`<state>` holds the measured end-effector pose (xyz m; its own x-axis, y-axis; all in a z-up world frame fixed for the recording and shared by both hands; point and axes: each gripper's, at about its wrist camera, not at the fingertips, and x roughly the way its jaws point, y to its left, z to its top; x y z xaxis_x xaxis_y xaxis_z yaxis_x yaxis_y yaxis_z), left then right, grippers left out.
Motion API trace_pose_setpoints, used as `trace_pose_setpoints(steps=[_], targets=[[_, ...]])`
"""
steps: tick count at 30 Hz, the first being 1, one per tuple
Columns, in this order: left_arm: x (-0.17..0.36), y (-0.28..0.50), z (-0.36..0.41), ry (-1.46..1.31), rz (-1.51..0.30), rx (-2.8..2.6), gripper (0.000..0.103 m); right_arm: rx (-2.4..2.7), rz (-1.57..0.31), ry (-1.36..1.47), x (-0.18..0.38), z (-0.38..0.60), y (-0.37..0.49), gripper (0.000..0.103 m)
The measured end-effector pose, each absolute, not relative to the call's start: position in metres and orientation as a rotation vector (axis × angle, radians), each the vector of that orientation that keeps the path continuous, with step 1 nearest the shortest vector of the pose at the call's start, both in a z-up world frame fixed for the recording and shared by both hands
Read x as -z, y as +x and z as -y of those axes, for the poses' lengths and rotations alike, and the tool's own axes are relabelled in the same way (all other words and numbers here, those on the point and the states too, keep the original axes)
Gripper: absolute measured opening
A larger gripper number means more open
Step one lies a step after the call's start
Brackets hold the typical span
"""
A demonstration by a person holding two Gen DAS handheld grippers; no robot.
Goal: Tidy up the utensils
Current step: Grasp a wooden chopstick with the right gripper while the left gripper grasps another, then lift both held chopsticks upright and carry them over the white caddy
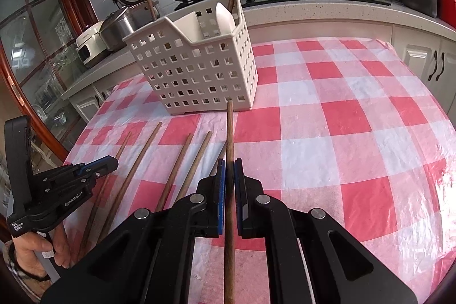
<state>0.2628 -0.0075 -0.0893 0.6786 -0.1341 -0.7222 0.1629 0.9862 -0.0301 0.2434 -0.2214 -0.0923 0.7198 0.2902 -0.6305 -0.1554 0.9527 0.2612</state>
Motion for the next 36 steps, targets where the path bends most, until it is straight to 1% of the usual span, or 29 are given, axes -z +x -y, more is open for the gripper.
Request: trace_pose_setpoints(steps=[11,16,28,36], targets=[[0.019,0.216,-0.009,-0.001,-0.603,0.155,0.006,-0.273,-0.590,0.138,0.041,0.212,0.213,0.006],[-0.003,0.196,-0.014,-0.005,-0.513,0.149,0.006,-0.277,-0.555,0.117,0.026,0.209,0.201,0.007],[-0.031,0.157,-0.023,-0.011,-0.391,0.135,0.006,-0.286,-0.474,0.065,-0.005,0.198,0.174,0.006],[-0.037,0.145,-0.024,-0.008,-0.336,0.131,0.006,-0.279,-0.431,0.048,-0.016,0.194,0.163,0.006]])
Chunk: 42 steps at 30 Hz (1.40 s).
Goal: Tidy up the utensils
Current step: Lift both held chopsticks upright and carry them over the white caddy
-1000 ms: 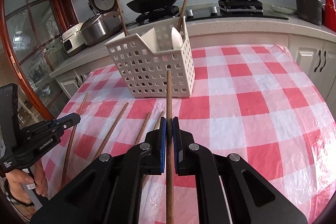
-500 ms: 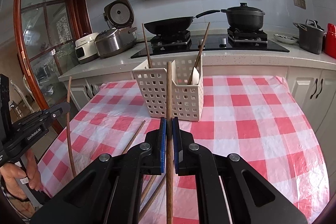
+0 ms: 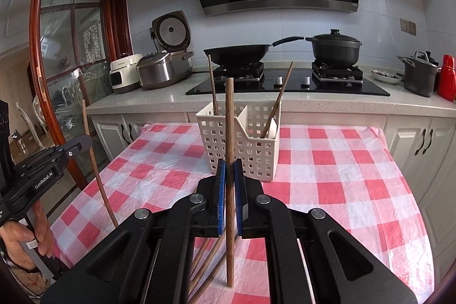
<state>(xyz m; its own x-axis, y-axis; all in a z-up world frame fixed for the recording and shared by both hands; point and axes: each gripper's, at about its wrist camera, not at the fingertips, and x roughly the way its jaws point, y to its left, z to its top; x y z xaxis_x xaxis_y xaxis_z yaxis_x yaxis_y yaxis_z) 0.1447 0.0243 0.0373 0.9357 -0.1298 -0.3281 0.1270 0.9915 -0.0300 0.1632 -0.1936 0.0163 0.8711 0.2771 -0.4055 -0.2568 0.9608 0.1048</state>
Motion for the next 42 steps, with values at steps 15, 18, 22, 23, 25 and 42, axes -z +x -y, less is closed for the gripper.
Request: trace_pose_setpoints(steps=[15,18,22,23,25,42], targets=[[-0.043,0.140,-0.022,0.007,-0.296,0.130,0.006,-0.266,-0.385,0.051,-0.025,0.197,0.155,0.006],[-0.045,0.142,-0.019,0.016,-0.294,0.134,0.006,-0.261,-0.379,0.048,-0.029,0.198,0.155,0.006],[-0.051,0.148,-0.013,0.033,-0.288,0.147,0.006,-0.251,-0.363,0.041,-0.037,0.200,0.159,0.006],[-0.052,0.150,-0.012,0.035,-0.283,0.149,0.006,-0.250,-0.360,0.041,-0.040,0.201,0.162,0.006],[-0.056,0.156,-0.007,0.041,-0.281,0.163,0.006,-0.246,-0.351,0.039,-0.047,0.203,0.166,0.006],[-0.130,0.238,0.029,0.046,-0.218,0.204,0.006,-0.220,-0.301,0.013,-0.099,0.210,0.243,0.006]])
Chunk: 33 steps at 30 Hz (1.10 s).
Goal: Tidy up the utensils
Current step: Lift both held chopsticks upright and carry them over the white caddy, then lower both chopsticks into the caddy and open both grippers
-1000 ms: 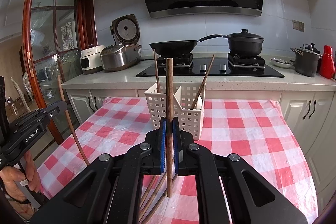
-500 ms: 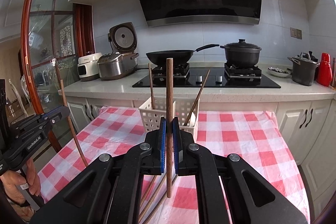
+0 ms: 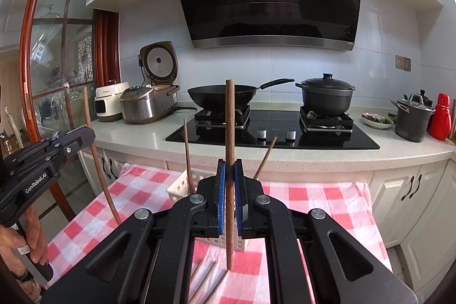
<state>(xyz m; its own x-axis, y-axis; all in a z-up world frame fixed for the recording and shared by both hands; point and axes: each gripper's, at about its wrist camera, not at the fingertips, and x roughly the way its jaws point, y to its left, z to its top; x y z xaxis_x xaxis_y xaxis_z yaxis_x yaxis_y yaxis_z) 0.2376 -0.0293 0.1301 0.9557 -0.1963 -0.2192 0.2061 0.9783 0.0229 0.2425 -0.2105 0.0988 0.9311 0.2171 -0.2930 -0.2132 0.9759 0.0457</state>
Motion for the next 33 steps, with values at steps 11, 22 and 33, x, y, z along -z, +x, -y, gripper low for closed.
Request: trace_pose_setpoints(steps=[11,22,33], targets=[[-0.180,0.315,0.051,0.032,-0.182,0.214,0.006,-0.221,-0.284,0.065,-0.122,0.216,0.307,0.006],[-0.151,0.374,0.071,0.041,-0.253,0.214,0.006,-0.255,-0.330,0.072,-0.106,0.209,0.351,0.006],[-0.074,0.400,0.058,0.016,-0.441,0.211,0.006,-0.262,-0.483,0.071,-0.053,0.204,0.378,0.007]])
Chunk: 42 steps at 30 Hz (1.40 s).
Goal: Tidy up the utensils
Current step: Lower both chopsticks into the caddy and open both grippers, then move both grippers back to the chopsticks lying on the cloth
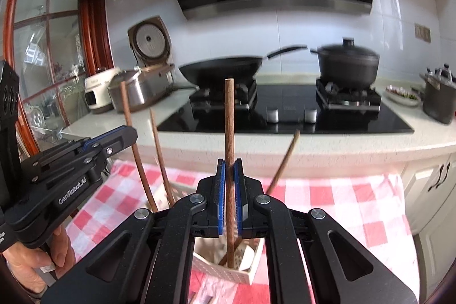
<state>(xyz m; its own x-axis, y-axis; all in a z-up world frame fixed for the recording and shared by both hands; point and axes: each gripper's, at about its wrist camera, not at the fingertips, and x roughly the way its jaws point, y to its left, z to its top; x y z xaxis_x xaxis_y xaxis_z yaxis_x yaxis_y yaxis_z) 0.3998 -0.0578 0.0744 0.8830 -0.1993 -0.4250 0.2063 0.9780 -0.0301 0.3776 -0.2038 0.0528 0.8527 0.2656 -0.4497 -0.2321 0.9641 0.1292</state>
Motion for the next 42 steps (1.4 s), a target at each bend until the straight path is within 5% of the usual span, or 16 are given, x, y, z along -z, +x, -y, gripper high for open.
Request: trace_pose_setpoints(steps=[8,9,11,13,21,37,42], targets=[[-0.048,0.396,0.043,-0.009,-0.474,0.187,0.010,-0.237,-0.544,0.094,-0.033,0.205,0.385,0.014],[-0.049,0.392,0.040,-0.012,-0.472,0.182,0.019,-0.237,-0.542,0.096,-0.033,0.206,0.383,0.015],[-0.052,0.383,0.034,-0.021,-0.456,0.168,0.037,-0.235,-0.529,0.102,-0.036,0.209,0.375,0.040],[-0.054,0.371,0.027,-0.032,-0.434,0.151,0.048,-0.223,-0.492,0.114,-0.040,0.214,0.364,0.051],[-0.043,0.301,-0.016,-0.076,-0.386,0.013,0.089,-0.190,-0.476,0.137,-0.030,0.227,0.310,0.051],[0.031,0.214,-0.046,-0.067,-0.518,-0.035,0.098,-0.177,-0.695,0.160,0.070,0.203,0.252,0.051],[0.045,0.218,-0.046,-0.068,-0.549,-0.034,0.098,-0.167,-0.772,0.118,0.094,0.189,0.257,0.043]])
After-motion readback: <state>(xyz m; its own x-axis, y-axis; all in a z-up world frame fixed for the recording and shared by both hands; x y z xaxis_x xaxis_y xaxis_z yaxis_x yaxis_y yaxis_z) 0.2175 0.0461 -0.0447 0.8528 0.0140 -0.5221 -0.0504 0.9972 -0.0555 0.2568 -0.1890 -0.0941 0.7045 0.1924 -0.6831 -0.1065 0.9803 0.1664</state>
